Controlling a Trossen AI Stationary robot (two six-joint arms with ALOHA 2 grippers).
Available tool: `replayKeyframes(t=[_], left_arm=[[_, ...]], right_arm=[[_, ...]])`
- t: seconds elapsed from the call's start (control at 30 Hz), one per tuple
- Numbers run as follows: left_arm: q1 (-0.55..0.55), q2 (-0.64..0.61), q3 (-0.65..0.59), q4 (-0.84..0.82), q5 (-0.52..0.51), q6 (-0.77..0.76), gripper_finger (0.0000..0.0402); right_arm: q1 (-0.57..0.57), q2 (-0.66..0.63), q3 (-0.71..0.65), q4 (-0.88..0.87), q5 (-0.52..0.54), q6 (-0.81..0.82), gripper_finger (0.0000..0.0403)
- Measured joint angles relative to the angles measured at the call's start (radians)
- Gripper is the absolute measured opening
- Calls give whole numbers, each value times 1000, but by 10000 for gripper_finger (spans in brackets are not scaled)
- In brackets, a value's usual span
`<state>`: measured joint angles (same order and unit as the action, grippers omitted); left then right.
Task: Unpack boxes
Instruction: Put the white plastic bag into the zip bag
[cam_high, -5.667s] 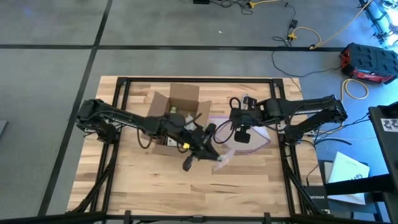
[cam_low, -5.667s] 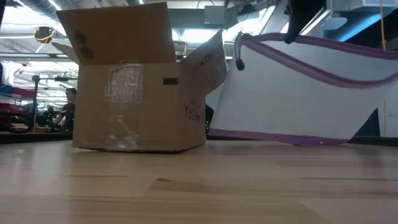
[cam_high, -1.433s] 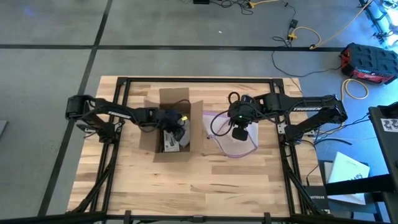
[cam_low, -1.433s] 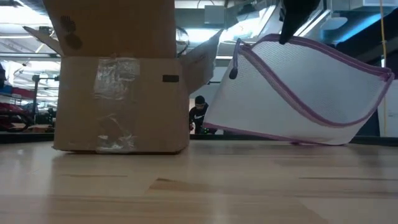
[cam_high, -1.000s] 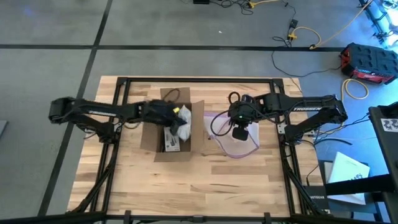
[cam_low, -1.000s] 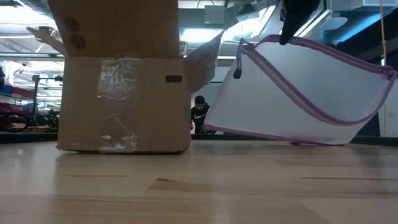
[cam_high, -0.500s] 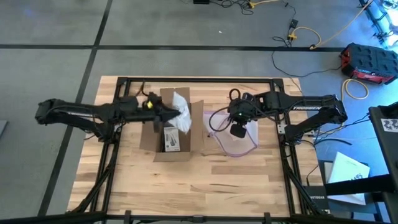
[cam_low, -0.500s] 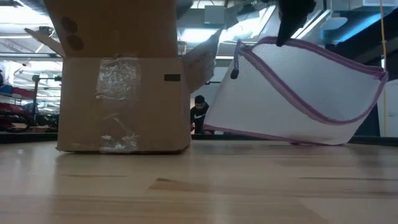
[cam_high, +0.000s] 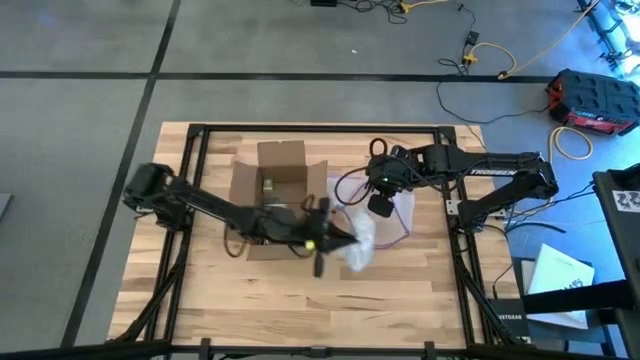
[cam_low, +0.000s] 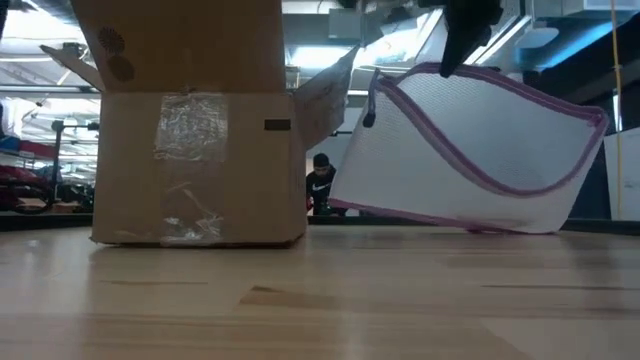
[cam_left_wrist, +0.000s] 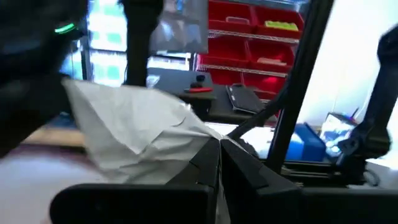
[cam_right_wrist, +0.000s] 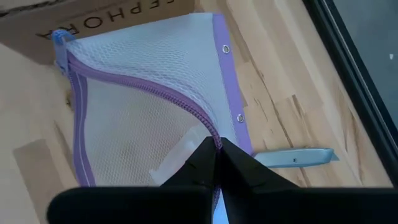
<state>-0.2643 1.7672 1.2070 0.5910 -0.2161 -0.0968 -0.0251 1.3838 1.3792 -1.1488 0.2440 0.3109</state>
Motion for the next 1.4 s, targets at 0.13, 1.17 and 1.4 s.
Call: replayKeyframes(t=[0.13,1.17,1.4], left_arm=[[2,155,120,-21,24,-56,0],[96,405,216,-58,-654,-1026,0],[139,425,214,-87,-717,-999,0]], right_arm=[[-4,0,0,-1,-1,-7,0],[-1,0,1,34,-19,-20,0],[-1,0,1,34,-19,-20,0]])
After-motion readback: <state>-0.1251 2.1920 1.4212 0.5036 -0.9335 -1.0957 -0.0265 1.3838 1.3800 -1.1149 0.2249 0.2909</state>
